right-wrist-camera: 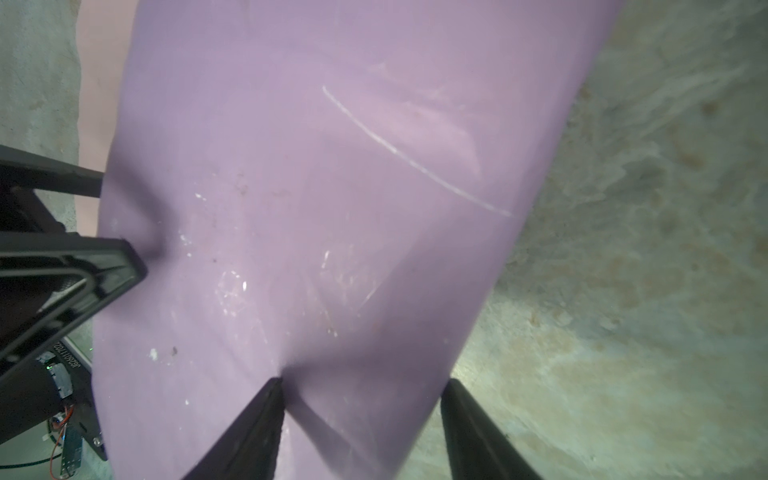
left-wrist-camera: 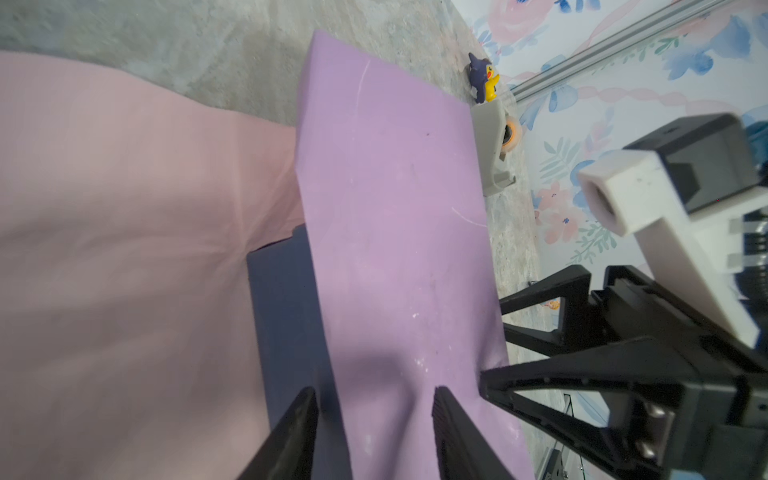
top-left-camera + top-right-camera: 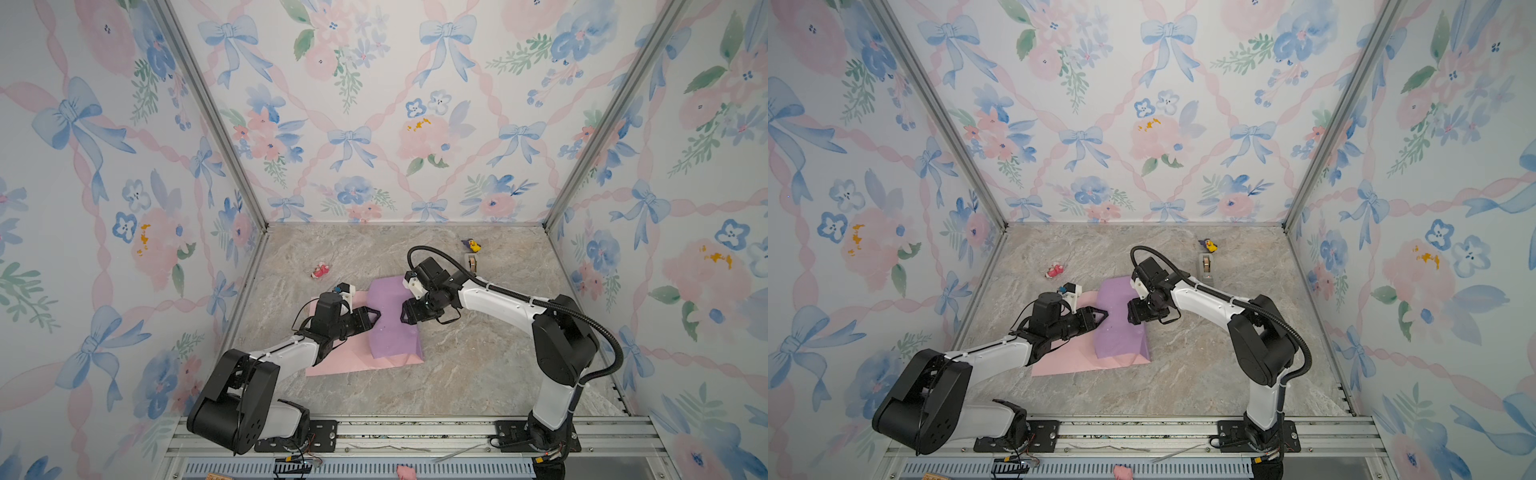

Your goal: Wrap the gift box in paper

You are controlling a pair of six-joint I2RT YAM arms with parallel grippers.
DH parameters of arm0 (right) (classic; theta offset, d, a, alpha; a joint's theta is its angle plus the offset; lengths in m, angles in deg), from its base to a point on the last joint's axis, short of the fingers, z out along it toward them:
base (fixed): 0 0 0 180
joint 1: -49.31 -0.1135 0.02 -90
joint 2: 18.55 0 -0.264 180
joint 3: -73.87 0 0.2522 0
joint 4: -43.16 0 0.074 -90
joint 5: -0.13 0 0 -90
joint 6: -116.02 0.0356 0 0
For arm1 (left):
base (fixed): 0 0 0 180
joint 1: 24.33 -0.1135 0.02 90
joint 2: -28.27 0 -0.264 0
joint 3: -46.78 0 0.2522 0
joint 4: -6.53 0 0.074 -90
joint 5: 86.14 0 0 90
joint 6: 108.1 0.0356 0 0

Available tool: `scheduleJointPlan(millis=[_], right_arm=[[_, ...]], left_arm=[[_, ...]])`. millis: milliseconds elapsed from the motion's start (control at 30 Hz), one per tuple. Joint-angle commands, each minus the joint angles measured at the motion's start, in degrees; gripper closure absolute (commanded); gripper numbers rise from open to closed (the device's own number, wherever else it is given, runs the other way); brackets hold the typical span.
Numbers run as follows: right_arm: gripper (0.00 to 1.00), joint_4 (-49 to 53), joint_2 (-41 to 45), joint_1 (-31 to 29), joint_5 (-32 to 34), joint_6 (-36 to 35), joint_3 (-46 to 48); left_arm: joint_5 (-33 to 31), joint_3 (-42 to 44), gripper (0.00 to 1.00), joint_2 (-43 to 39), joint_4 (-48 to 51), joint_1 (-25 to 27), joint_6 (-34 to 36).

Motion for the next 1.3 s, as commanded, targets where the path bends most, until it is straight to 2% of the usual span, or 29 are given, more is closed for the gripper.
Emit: scheduleJointPlan(millis=[0,167,233,467,667,1000,1133,1267], right_arm=[[0.36,1.53,1.48,-0.07,0.02,-0.39,1.2],[0.29,-3.22,5.53,4.44,-7.96,4.15,4.11],[0.29,-3.06,5.3,5.14,-8.69,4.86,4.56],[0.3,-1.43,1.57,6.39,-4.48,5.88,6.5],[0.31,0.35,3.79,9.37,-0.06,3.68,10.08],[0.31,1.18,6.48,13.76,-0.36,0.2,12.92],[0.31,1.01,6.64,13.67,-0.29,0.14,13.61],[0.31,0.92,7.14,13.57,-0.06,-0.21,14.12]], left_arm=[[0.22,0.42,0.63,0.97,-0.7,0.68,0.53],[-0.51,0.8,0.68,1.17,-0.89,1.29,0.45],[-0.76,0.8,0.69,1.5,-1.28,1.57,0.32],[-1.96,-0.03,0.7,3.91,-3.48,4.66,-1.18],[-3.82,-2.03,0.7,7.23,-6.29,8.45,-3.38],[-6.14,-5.26,0.69,12.38,-9.94,11.81,-5.35],[-8.38,-4.3,0.6,8.15,-7.74,10.49,-5.69],[-14.6,-2.22,0.57,-2.1,4.2,8.64,-5.8]])
